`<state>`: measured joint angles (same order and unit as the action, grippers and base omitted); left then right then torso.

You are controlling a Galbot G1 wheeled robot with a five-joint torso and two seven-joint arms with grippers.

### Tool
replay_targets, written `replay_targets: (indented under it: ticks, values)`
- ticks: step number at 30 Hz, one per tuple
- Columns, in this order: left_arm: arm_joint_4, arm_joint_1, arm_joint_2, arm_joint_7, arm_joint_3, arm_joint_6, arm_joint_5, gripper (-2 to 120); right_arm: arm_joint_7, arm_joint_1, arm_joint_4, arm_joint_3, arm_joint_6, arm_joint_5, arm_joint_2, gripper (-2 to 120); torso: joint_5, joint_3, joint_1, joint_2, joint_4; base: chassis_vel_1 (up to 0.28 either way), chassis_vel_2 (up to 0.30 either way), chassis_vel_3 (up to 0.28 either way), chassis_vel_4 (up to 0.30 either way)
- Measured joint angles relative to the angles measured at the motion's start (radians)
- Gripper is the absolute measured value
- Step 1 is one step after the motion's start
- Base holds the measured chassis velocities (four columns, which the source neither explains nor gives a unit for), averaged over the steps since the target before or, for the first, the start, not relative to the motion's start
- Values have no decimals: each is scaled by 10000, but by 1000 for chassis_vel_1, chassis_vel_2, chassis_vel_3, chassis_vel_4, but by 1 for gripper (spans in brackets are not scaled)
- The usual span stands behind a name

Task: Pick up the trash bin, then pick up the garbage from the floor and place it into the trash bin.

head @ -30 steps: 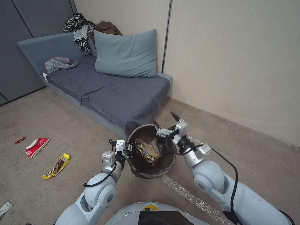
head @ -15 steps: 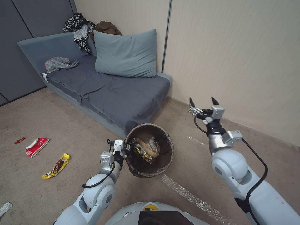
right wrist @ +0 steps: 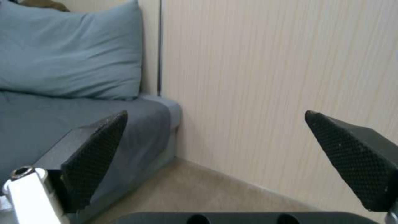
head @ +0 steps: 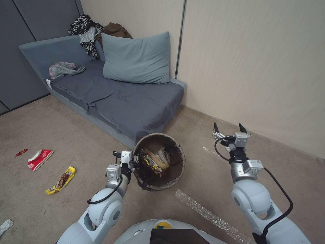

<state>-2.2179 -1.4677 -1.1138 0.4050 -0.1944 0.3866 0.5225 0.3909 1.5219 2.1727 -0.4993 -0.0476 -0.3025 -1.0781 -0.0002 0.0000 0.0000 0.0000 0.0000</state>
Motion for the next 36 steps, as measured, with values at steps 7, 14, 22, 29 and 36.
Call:
replay_targets:
  ticks: [7,14,22,29,36]
  values:
    - [18,12,25,-7,-5,-153,-4,0,-103,467,5,172,-150,483,-308,100,1,0,0,0,-1,0,0,0,0]
    - [19,-16,37,67,-23,-185,-1,0,-136,706,9,490,-290,849,-683,100,0,0,0,0,0,0,0,0,0]
    - [-60,-73,-21,254,-88,-5,33,0,-111,625,-95,876,-308,1023,-1031,100,2,0,0,0,-1,0,0,0,0]
    - [-108,-119,-118,261,-106,31,1,0,-100,462,-146,1007,-276,1019,-1034,100,1,0,0,0,0,7,5,5,8]
    - [-138,-204,-180,257,-214,31,-39,0,-90,321,-159,1122,-197,965,-1048,100,1,0,0,0,1,69,62,51,63]
